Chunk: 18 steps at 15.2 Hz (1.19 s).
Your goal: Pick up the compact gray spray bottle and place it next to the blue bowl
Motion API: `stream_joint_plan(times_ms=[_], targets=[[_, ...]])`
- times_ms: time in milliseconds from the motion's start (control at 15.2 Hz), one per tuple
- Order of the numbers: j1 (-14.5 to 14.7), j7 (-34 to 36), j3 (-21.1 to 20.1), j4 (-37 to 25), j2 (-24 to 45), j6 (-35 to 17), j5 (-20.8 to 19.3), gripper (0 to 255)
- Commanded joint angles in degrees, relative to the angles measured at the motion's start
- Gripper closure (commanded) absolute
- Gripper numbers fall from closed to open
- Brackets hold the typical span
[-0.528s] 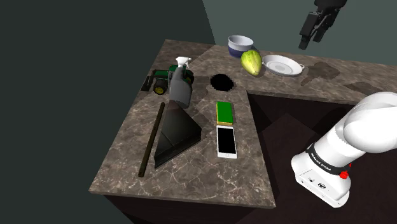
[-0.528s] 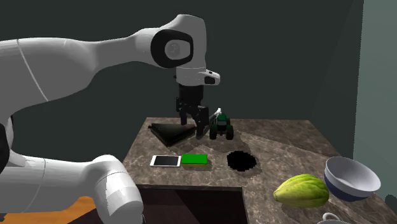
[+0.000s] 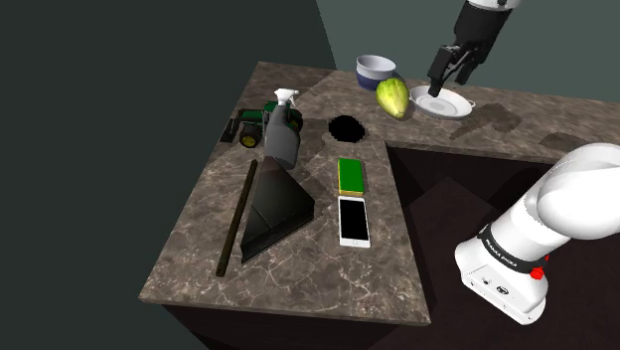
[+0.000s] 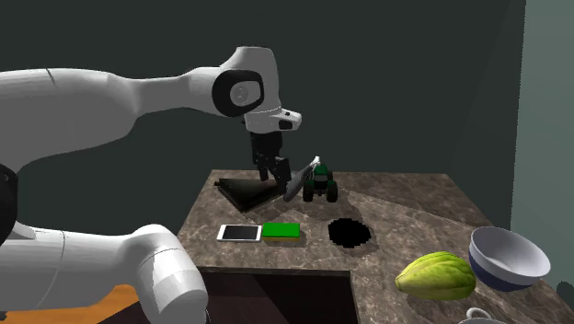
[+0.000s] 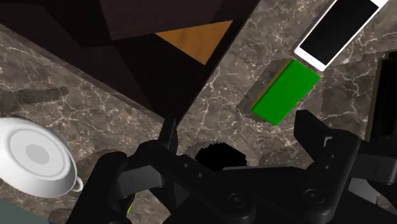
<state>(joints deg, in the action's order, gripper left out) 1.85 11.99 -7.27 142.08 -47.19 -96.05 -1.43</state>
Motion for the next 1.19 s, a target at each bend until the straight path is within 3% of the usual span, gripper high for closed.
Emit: stream_joint_plan(times_ms=[0,396,660,924,1122], targets=[[0.23,3.76,-2.78,2.11,0.57,-4.77,0.91,0],[-0.38,15.46,-12.07,4.94,6.39,-18.78,1.69,0],[-2.85,24.39,-19.15,4.37,12.69,-27.66,-0.34,0],[-7.81,35.15,-27.37,1.74,20.37,-35.15,-5.81,0],[-13.48,45.09,-34.65,-1.67,26.97,-39.06,-13.15,0]])
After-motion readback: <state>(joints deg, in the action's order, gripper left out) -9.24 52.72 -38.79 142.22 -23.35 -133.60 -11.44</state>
